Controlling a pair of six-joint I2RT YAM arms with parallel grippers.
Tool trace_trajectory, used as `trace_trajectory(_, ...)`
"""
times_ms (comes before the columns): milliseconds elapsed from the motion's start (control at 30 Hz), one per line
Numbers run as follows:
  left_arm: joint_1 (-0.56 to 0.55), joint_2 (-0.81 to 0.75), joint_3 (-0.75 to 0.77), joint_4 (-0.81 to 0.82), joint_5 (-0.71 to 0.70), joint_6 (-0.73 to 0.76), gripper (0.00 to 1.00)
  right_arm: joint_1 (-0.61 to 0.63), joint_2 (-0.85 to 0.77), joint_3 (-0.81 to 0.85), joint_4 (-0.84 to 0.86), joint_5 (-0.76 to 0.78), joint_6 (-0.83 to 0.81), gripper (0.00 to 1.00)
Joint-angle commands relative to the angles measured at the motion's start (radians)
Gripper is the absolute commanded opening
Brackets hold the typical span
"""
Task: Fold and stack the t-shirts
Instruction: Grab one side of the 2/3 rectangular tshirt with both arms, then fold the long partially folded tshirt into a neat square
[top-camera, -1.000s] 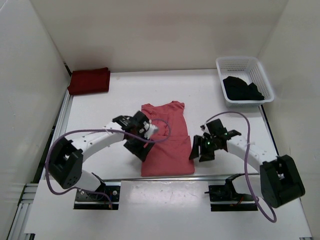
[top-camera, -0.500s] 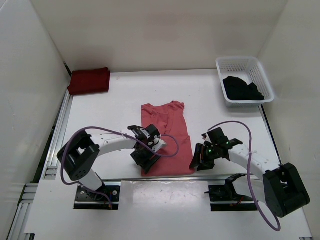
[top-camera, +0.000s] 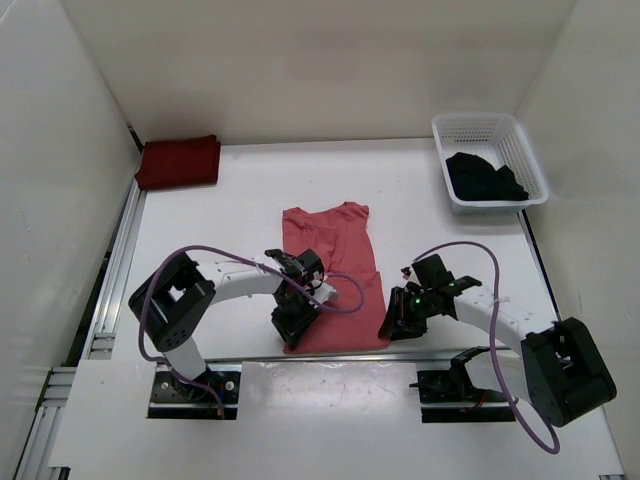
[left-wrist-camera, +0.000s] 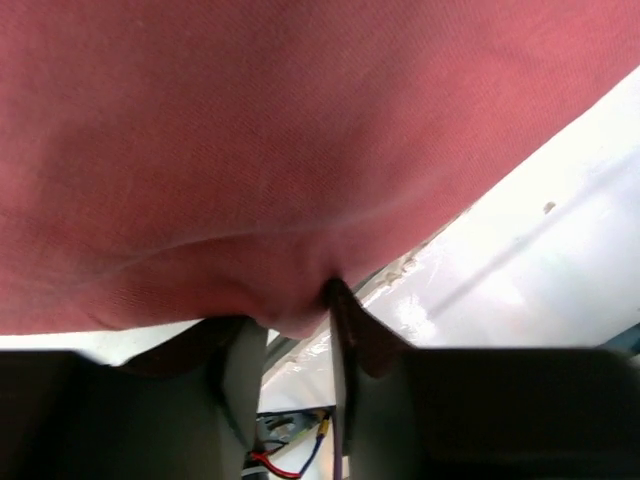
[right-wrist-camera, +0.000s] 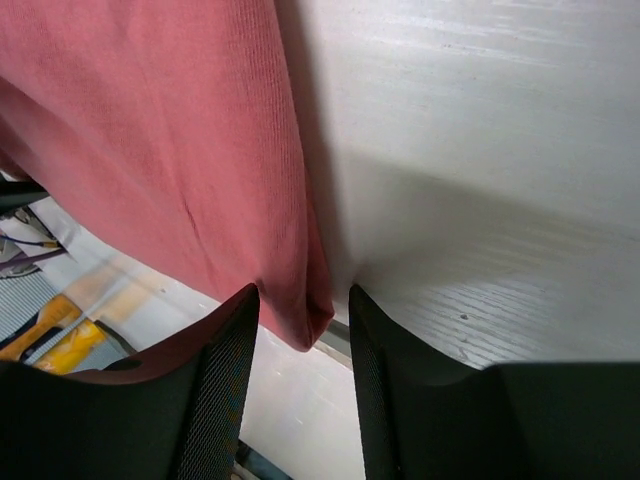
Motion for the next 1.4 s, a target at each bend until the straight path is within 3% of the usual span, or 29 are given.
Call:
trace_trajectory(0,0.002,-0.002,0.022,-0.005,0.045,0.009,0.34,0.006,0.009,0.025,0.003,-0.014,-0.012,0.47)
trace_trajectory(33,0.002,-0.011,0.022,-0.014,0.045,0.009,0.23,0.006,0.009,0.025,0.003,-0.037,-0.012,0.49)
trace_trajectory(67,0.011,-0.02,0.022,-0.014,0.045,0.009,0.21,0.015,0.009,0.025,-0.009,-0.037,-0.024,0.53)
trace_trajectory(267,0.02,-0.016,0.022,-0.024,0.054,0.009,0.24,0.015,0.01,0.013,-0.029,-0.037,-0.036,0.55)
trace_trajectory(333,0.02,-0.002,0.031,-0.024,0.054,0.009,0.2,0.015,0.021,0.026,-0.029,-0.028,-0.036,0.51)
trace_trajectory(433,0.02,0.01,0.04,-0.024,0.054,0.009,0.11,0.015,0.047,0.039,-0.029,-0.028,-0.036,0.33)
trace_trajectory(467,0.02,0.01,0.04,-0.024,0.054,0.009,0.11,0.015,0.06,0.051,-0.029,-0.028,-0.036,0.27)
trace_trajectory(500,0.02,0.01,0.04,-0.024,0.054,0.009,0.1,0.015,0.06,0.063,-0.029,-0.028,-0.045,0.15)
trace_trajectory(600,0.02,-0.004,0.04,-0.034,0.054,0.009,0.1,0.015,0.069,0.082,-0.029,-0.04,-0.045,0.0)
trace_trajectory(867,0.119,-0.051,0.16,-0.206,-0.015,0.009,0.1,0.015,0.014,0.25,-0.153,-0.049,-0.067,0.0)
trace_trajectory(1000,0.186,-0.071,0.292,-0.301,-0.067,0.009,0.1,0.015,0.047,0.42,-0.25,-0.037,-0.105,0.0)
trace_trajectory(1367,0.442,0.179,0.804,-0.525,-0.099,0.009,0.1,-0.065,0.388,0.93,-0.364,-0.039,-0.208,0.0)
